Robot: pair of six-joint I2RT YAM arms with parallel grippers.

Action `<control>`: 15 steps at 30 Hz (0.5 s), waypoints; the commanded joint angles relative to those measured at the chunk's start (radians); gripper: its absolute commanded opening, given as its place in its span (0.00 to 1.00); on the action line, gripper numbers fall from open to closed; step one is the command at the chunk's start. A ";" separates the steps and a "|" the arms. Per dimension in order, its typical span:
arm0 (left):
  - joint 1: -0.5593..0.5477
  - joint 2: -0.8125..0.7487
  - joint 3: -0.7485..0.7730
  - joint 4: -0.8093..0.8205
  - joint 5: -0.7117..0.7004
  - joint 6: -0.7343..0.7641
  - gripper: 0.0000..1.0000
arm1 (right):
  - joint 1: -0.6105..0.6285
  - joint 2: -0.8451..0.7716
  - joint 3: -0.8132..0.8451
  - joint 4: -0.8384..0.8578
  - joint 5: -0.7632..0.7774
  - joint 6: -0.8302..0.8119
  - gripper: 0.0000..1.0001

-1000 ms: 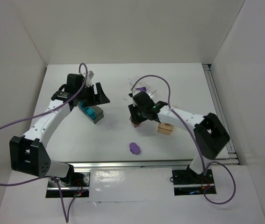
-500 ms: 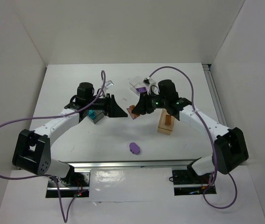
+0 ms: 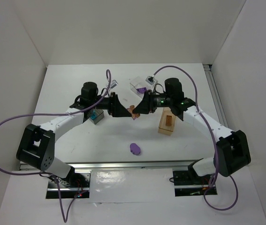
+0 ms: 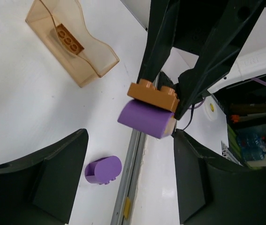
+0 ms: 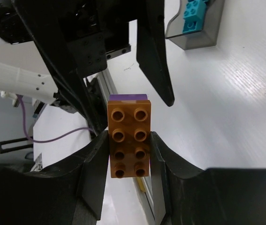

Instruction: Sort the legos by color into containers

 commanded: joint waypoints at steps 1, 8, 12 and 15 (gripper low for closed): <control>-0.004 0.008 0.032 0.130 0.046 -0.026 0.79 | -0.003 -0.037 0.001 0.075 -0.084 0.013 0.29; -0.004 0.028 0.034 0.222 0.097 -0.094 0.66 | -0.003 -0.028 0.001 0.066 -0.106 0.013 0.29; -0.004 0.049 0.035 0.273 0.123 -0.126 0.51 | -0.003 -0.028 0.001 0.066 -0.106 0.013 0.29; -0.004 0.049 0.035 0.282 0.132 -0.126 0.29 | -0.012 -0.028 -0.009 0.066 -0.097 0.013 0.29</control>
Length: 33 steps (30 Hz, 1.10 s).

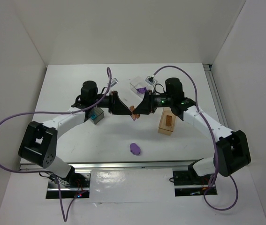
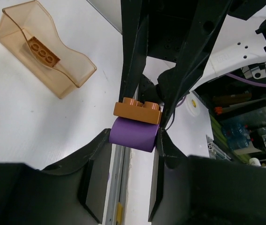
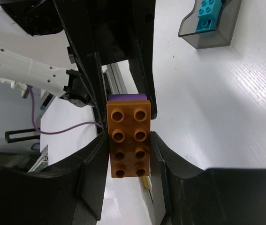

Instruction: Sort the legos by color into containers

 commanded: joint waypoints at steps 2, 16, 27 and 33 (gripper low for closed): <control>-0.003 0.014 0.032 0.060 0.031 0.004 0.15 | -0.005 -0.028 -0.007 0.058 -0.021 0.019 0.29; 0.098 -0.020 0.025 -0.153 -0.065 0.086 0.00 | -0.188 -0.118 -0.068 0.029 0.140 0.076 0.27; 0.110 -0.050 0.322 -0.863 -0.851 0.194 0.00 | -0.188 -0.169 -0.080 -0.319 1.010 0.147 0.27; 0.005 0.167 0.489 -0.863 -0.878 0.114 0.00 | -0.188 -0.160 -0.091 -0.330 1.056 0.147 0.27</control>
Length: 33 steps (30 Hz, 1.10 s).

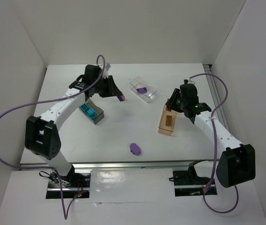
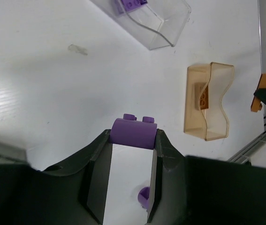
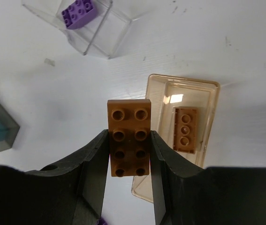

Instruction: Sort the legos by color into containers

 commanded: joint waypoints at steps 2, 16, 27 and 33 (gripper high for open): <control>-0.077 0.179 0.181 -0.020 -0.095 -0.069 0.00 | 0.009 -0.022 -0.003 -0.040 0.106 0.011 0.27; -0.155 0.606 0.617 0.047 -0.132 -0.161 0.00 | 0.040 0.023 -0.070 -0.040 0.116 0.011 0.27; -0.173 0.797 0.919 -0.006 -0.110 -0.179 0.00 | 0.058 0.113 -0.061 -0.019 0.138 0.011 0.30; -0.174 0.819 0.959 -0.037 -0.133 -0.150 0.39 | 0.067 0.150 -0.039 -0.039 0.176 0.030 0.59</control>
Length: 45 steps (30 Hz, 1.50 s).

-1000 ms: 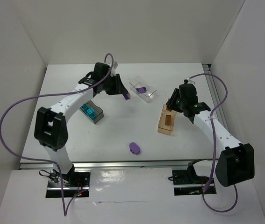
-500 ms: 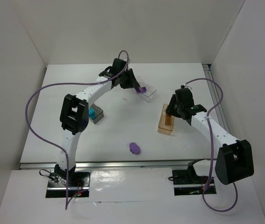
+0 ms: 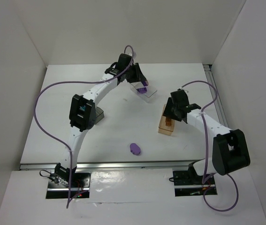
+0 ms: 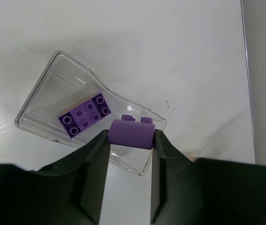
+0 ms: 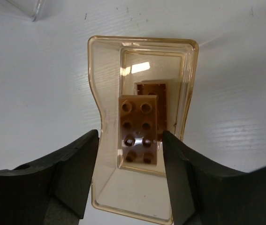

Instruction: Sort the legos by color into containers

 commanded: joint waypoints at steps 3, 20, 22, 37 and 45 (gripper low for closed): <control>-0.005 -0.003 0.039 -0.012 0.010 0.012 0.55 | 0.012 0.022 0.030 0.005 0.057 0.020 0.75; -0.005 -0.315 -0.203 -0.021 0.054 0.031 0.61 | 0.348 -0.063 0.099 -0.010 0.021 -0.162 0.81; 0.004 -0.441 -0.269 -0.030 -0.007 0.057 0.63 | 0.455 -0.051 0.099 -0.024 -0.013 -0.197 0.83; 0.165 -0.889 -0.653 -0.133 -0.124 0.081 0.66 | 0.735 0.197 0.075 -0.069 -0.084 -0.217 0.92; 0.184 -0.880 -0.657 -0.133 -0.115 0.091 0.66 | 0.756 0.204 0.107 -0.069 -0.029 -0.190 0.42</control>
